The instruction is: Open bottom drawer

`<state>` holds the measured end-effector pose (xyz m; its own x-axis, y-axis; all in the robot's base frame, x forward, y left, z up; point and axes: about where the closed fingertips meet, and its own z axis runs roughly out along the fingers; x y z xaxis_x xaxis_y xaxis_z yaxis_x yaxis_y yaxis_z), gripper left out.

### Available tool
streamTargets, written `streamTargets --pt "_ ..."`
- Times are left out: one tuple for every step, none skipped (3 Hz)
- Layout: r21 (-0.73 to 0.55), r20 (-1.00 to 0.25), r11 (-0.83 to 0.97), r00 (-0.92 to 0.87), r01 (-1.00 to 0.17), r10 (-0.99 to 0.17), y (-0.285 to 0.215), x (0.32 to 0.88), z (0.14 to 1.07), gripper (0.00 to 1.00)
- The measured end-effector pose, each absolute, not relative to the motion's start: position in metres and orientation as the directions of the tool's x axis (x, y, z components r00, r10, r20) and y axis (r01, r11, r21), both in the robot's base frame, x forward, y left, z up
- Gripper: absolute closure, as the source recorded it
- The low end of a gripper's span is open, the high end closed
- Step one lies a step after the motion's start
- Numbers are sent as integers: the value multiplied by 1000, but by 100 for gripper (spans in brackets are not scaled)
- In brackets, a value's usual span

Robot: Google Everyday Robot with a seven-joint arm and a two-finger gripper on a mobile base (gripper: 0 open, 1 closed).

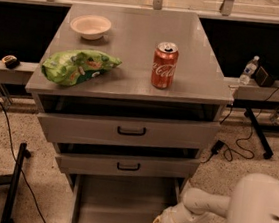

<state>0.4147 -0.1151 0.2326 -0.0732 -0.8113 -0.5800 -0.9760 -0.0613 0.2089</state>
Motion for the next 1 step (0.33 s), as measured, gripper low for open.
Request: streamTargets --pt "45 -677 -24 -13 -999 -736 -119 432 278 100"
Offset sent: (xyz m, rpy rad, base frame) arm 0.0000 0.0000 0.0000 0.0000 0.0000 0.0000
